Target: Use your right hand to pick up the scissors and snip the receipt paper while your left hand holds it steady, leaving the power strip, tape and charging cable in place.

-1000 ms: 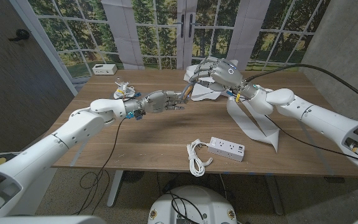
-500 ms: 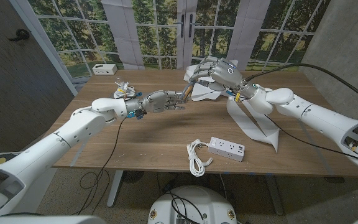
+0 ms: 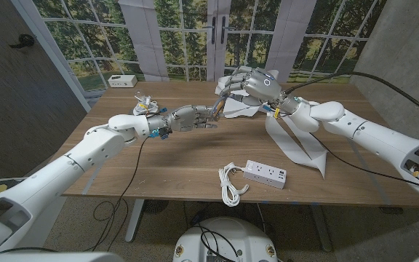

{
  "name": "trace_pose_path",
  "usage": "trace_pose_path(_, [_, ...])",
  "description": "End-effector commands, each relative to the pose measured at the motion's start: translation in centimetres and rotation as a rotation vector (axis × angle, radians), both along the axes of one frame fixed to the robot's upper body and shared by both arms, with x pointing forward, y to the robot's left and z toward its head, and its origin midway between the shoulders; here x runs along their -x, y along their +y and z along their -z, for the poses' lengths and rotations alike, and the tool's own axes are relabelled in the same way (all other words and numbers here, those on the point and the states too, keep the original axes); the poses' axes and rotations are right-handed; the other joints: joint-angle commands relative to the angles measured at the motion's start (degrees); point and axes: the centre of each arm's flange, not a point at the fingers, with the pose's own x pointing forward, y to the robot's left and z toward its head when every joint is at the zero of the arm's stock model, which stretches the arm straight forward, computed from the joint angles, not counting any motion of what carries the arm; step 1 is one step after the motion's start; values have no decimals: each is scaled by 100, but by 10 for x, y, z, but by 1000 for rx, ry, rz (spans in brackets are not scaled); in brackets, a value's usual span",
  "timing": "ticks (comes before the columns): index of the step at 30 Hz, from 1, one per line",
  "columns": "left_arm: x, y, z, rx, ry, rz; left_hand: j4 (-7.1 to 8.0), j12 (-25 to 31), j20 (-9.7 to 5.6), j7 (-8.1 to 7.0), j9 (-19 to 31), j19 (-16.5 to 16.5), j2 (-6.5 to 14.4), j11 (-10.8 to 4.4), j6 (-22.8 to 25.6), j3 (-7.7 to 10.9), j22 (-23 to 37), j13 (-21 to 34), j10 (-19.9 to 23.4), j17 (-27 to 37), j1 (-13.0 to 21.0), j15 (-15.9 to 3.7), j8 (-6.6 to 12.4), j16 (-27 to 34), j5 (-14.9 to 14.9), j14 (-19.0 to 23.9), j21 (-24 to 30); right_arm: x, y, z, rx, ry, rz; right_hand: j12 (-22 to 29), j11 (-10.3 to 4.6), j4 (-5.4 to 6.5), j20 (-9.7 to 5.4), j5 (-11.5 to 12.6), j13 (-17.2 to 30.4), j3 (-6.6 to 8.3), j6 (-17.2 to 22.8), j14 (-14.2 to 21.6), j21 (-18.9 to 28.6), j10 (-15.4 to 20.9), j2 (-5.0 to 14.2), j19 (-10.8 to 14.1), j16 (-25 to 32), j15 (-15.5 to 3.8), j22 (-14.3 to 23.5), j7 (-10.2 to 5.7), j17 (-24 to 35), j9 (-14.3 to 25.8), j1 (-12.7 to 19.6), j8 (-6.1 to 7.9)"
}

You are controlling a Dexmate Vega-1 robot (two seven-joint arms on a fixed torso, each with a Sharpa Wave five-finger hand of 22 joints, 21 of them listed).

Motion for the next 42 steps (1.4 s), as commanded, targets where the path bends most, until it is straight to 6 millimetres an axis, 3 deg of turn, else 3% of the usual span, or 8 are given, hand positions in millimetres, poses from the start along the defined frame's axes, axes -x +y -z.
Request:
trace_pose_path(1, [-1,-1,0,-3,8,3,7,31,16,5,-3,-25,-48,-20,62,-63,8,16,43,15,-82,19,38,20,21,10,26,2,6,-5,48,3,55,-3,-199,24,-426,38,338,29,38,28,45,354,190,-39,-14,-720,-10,-14,8,18,128,39])
trace_pose_path(13, [-1,-1,1,0,7,-4,30,32,14,-3,-3,-41,-67,6,26,-128,10,18,48,17,-142,27,13,28,32,39,25,0,9,-5,43,5,84,-16,-192,17,-398,57,340,32,64,52,99,388,184,-79,-19,-721,-30,-6,0,-2,133,44])
trace_pose_path(21, [-3,-2,0,5,14,-9,23,145,9,46,-1,-10,-8,-33,56,-125,13,25,360,17,-118,-8,22,86,32,232,41,1,8,-7,41,10,94,-27,-200,9,-360,80,330,32,79,83,137,417,166,-84,-23,-721,-38,0,-13,-5,126,54])
trace_pose_path(24, [-4,-2,0,6,15,-14,9,159,6,76,2,13,68,-35,125,-85,14,28,410,18,-65,-5,48,95,24,278,51,2,8,-8,42,13,96,-42,-188,3,-346,97,286,39,83,94,155,463,164,-91,-39,-721,-42,8,-40,-18,129,51])
trace_pose_path(26, [-4,-2,0,9,18,-24,-35,164,7,94,8,58,249,-36,235,23,17,34,450,20,75,-8,81,103,-9,350,68,2,8,-8,41,12,96,-32,-184,-3,-342,102,301,38,95,112,162,473,153,-86,-29,-721,-43,13,-33,-22,130,55])
trace_pose_path(33, [-5,-2,0,3,14,-21,-163,425,15,114,22,244,546,-289,299,233,25,115,1206,33,386,-450,49,236,-88,1082,112,1,8,-7,45,14,97,-39,-192,-15,-335,121,300,50,105,125,181,484,143,-100,-36,-721,-47,8,-42,-19,140,65])
trace_pose_path(37, [-6,-2,0,4,17,-26,-163,507,16,86,23,277,556,-352,217,242,24,148,1431,36,401,-514,18,237,-97,1166,114,1,9,-6,46,14,93,-32,-188,-14,-337,124,327,53,114,145,191,478,140,-117,-31,-721,-49,11,-40,-23,138,70])
trace_pose_path(42, [-7,-2,0,8,17,-28,-158,498,15,63,23,285,555,-367,214,238,24,163,1413,40,395,-488,20,245,-103,1211,113,2,11,-6,51,17,96,-35,-194,-16,-331,124,334,54,121,150,204,479,133,-125,-34,-722,-50,13,-44,-29,136,71])
